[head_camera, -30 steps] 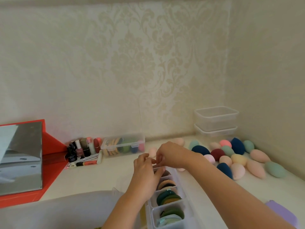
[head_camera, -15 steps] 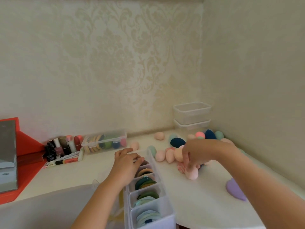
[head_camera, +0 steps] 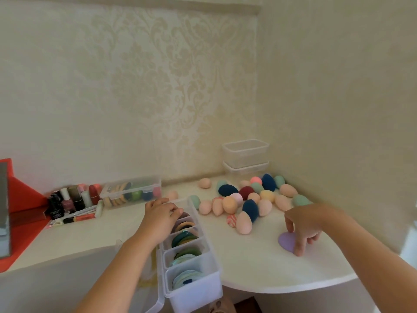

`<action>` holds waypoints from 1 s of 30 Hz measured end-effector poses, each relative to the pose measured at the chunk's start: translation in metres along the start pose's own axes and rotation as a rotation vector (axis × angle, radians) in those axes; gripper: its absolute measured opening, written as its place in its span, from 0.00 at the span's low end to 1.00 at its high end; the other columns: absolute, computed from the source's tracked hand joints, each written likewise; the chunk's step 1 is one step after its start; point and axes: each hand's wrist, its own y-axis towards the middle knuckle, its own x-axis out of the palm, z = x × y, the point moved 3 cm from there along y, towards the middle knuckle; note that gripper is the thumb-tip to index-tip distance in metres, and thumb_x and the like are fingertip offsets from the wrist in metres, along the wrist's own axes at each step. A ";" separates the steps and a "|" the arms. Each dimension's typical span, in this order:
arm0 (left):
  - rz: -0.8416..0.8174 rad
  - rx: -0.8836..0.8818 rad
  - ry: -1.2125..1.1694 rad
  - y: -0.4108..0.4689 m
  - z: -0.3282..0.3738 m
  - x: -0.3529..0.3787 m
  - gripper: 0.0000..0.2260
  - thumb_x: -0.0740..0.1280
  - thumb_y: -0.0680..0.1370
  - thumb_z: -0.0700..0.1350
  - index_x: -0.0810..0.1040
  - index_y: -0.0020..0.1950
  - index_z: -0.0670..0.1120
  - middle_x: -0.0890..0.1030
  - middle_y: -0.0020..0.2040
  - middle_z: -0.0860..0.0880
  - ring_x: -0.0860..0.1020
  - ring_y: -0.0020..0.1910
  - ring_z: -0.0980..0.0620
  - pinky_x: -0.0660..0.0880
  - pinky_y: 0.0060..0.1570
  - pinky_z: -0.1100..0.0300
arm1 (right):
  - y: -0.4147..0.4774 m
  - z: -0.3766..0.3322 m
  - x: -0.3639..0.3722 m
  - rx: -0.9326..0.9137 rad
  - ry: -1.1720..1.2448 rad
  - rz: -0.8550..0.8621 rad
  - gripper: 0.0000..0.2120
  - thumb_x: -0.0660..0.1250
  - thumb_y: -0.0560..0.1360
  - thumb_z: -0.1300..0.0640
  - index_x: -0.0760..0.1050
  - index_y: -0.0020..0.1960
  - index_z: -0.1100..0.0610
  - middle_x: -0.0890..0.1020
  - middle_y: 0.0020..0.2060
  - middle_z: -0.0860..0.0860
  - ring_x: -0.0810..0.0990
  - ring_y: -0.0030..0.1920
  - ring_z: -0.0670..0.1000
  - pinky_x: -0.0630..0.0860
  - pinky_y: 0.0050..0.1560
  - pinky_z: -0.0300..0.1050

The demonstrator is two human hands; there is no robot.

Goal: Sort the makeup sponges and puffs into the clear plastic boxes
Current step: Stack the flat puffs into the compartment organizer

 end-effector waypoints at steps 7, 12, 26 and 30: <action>0.026 -0.060 -0.124 -0.004 0.002 -0.002 0.15 0.58 0.81 0.51 0.76 0.64 0.49 0.65 0.70 0.49 0.59 0.69 0.49 0.56 0.70 0.55 | 0.013 -0.005 -0.008 -0.090 0.082 0.116 0.10 0.68 0.73 0.62 0.68 0.46 0.51 0.76 0.36 0.46 0.75 0.31 0.43 0.69 0.31 0.30; 0.094 -0.064 -0.134 -0.006 0.004 -0.005 0.15 0.59 0.80 0.52 0.78 0.62 0.49 0.66 0.64 0.49 0.63 0.64 0.51 0.60 0.67 0.58 | -0.003 -0.013 -0.039 -0.131 0.159 0.308 0.11 0.66 0.72 0.61 0.68 0.46 0.47 0.77 0.38 0.46 0.76 0.36 0.45 0.69 0.36 0.35; 0.080 -0.014 -0.020 0.000 0.004 0.000 0.14 0.55 0.81 0.54 0.80 0.53 0.53 0.75 0.44 0.52 0.70 0.47 0.55 0.66 0.45 0.63 | 0.036 -0.193 -0.089 -0.755 0.281 0.665 0.09 0.65 0.75 0.60 0.80 0.54 0.58 0.82 0.49 0.54 0.73 0.43 0.48 0.67 0.40 0.38; 0.090 -0.021 -0.119 0.001 0.000 0.002 0.12 0.55 0.81 0.55 0.76 0.58 0.59 0.73 0.47 0.55 0.72 0.48 0.56 0.70 0.51 0.64 | 0.052 -0.212 -0.085 -0.732 0.115 0.580 0.10 0.65 0.74 0.61 0.81 0.52 0.61 0.83 0.48 0.58 0.80 0.46 0.56 0.75 0.40 0.44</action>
